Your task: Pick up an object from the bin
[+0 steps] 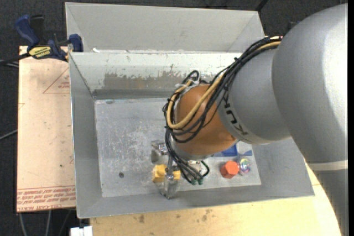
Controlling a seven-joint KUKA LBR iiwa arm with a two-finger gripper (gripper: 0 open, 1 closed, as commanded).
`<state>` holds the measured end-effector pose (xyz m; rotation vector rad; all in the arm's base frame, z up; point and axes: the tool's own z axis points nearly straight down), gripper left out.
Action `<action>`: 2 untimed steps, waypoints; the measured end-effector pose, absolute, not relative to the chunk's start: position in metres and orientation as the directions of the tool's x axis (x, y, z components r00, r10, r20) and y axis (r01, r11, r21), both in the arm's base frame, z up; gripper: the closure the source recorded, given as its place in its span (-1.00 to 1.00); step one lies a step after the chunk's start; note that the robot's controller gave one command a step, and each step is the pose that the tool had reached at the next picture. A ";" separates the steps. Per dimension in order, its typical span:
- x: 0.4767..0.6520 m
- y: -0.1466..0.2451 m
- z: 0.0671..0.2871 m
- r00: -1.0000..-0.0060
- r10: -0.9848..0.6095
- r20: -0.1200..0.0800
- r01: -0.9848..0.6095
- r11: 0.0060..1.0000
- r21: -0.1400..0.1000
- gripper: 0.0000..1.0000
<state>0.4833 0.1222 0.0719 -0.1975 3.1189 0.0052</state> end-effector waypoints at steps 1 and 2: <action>0.486 0.122 0.073 -0.992 -0.122 -0.024 -0.123 0.992 0.004 -1.00; 0.484 0.122 0.072 -0.992 -0.123 -0.017 -0.124 0.992 0.004 1.00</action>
Offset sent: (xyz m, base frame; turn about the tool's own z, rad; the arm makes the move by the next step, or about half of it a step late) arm 0.0000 0.0000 0.0000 0.0000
